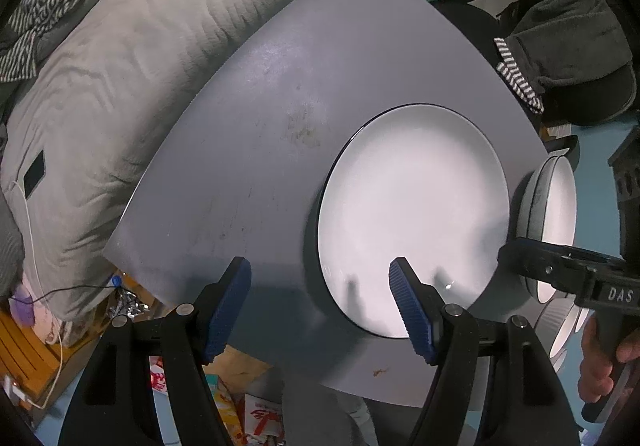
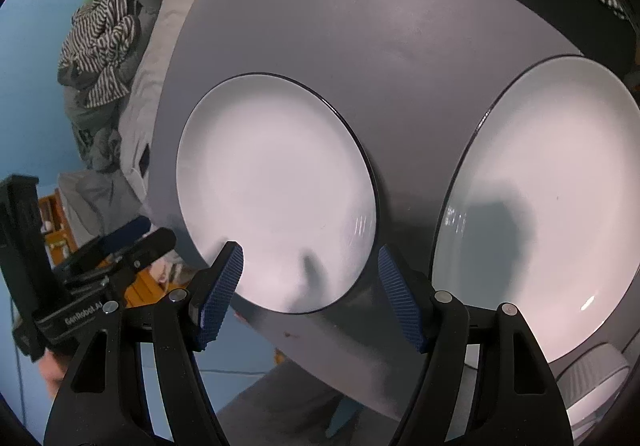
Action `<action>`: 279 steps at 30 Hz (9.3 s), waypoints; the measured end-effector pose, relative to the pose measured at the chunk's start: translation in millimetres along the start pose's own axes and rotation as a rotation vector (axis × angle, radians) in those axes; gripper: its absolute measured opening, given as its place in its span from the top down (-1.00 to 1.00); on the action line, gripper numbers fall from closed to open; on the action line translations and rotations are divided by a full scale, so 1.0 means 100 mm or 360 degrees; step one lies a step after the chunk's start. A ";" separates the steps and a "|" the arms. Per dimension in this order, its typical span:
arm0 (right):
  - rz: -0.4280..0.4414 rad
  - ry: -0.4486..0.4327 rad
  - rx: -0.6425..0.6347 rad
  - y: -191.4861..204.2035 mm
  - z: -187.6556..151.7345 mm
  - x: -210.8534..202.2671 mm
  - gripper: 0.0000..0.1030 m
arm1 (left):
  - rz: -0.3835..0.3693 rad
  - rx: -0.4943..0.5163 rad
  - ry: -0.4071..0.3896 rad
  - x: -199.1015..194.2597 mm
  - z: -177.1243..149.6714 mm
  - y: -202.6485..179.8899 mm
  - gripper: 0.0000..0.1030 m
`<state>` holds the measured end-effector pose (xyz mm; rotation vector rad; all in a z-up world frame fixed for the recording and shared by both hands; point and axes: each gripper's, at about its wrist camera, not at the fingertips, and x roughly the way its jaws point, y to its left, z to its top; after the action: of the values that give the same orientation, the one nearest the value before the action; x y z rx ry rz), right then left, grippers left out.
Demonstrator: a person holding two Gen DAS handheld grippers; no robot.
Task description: Organize plates and bowls
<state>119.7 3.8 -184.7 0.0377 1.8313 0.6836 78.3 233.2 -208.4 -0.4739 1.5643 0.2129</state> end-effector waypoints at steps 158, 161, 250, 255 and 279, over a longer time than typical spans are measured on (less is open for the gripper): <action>-0.0055 -0.0411 0.0381 -1.61 -0.40 -1.23 0.79 | -0.0133 0.0407 0.0115 0.16 0.05 -1.76 0.64; -0.0046 -0.0397 0.0388 -1.64 -0.39 -1.22 0.79 | -0.0122 0.0406 0.0123 0.19 0.08 -1.78 0.64; -0.0536 -0.0764 0.0664 -1.94 -2.87 -2.16 -0.40 | -0.0121 0.1039 -0.0274 -0.76 -1.64 -2.83 -0.57; -0.0481 -0.0801 0.0726 -2.09 -3.01 -2.09 -0.40 | -0.0125 0.1071 -0.0230 -0.67 -1.71 -2.92 -0.57; -0.0347 -0.0716 0.0672 -2.29 -2.71 -1.61 -0.40 | 0.0020 0.1187 -0.0048 -0.04 -1.82 -3.24 -0.57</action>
<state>10.8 -359.5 -97.9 0.2465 1.4843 0.1102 50.7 -131.6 -143.4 0.1251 1.4913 -0.3501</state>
